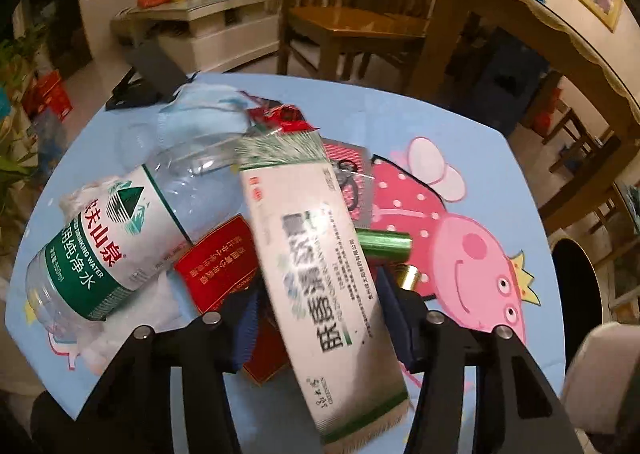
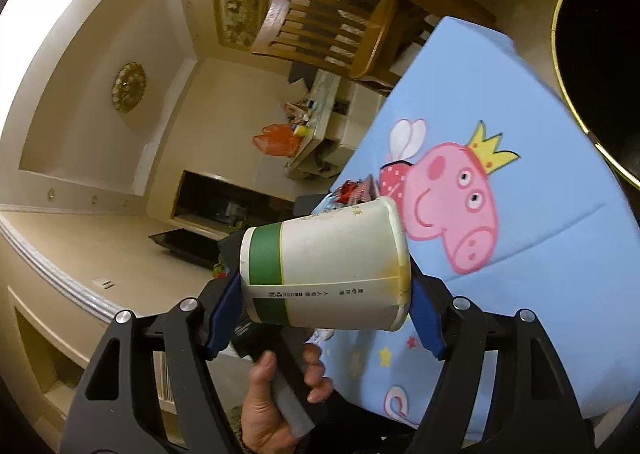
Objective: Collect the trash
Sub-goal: 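Carry the paper cup to the bin while the left gripper grasps the ointment box, then release the paper cup and ointment box into the black bin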
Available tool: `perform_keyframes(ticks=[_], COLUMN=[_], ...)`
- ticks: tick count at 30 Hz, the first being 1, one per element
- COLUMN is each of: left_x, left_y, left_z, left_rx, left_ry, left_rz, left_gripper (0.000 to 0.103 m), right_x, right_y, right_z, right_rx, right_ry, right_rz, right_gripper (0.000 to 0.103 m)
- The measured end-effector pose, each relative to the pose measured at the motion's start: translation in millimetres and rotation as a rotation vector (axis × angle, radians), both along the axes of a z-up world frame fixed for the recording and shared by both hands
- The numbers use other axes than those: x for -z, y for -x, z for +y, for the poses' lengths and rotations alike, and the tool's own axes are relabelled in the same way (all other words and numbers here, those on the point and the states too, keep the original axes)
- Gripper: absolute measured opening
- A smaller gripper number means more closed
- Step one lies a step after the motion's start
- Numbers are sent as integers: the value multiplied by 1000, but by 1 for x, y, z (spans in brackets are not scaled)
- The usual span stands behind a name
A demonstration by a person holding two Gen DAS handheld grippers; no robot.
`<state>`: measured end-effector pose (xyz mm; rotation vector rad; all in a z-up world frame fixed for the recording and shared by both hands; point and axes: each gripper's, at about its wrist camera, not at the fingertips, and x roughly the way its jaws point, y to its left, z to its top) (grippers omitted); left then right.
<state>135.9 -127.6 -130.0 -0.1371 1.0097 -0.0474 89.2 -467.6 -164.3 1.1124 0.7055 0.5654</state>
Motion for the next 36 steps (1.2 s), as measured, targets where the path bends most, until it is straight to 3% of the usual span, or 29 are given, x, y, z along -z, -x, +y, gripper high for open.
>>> perform_keyframes(ticks=[4,9,13,17,22,24,26,27,36], left_x=[-9,-44,-62,-71,-73,-69,-65,-62,-38], left_y=[10,35,43,48,49,48,48,46,30], left_z=[14,15,11,-8,-57,-79,-105,-121,-249], left_rx=[-1,36,78,144,277,330,382,413,615], left_ry=[61,18,25,30,26,21,15,13,2], left_rz=[-29,-182,-231,-250,-243,-235,-229,-223,-162], left_gripper=[45,45,45,46,46,46,46,46,47], right_x=[0,2,9,-3,0,9,19,23,12], right_y=[10,15,20,24,26,23,21,25,95], right_z=[-3,-17,-48,-89,-127,-139,-147,-153,-205], right_rx=[37,107,192,308,453,489,518,544,843], right_ry=[36,41,-7,34,121,224,298,302,298], right_rz=[-8,5,47,43,79,138,218,251,216], right_gripper=[71,71,71,71,71,75,94,95,95])
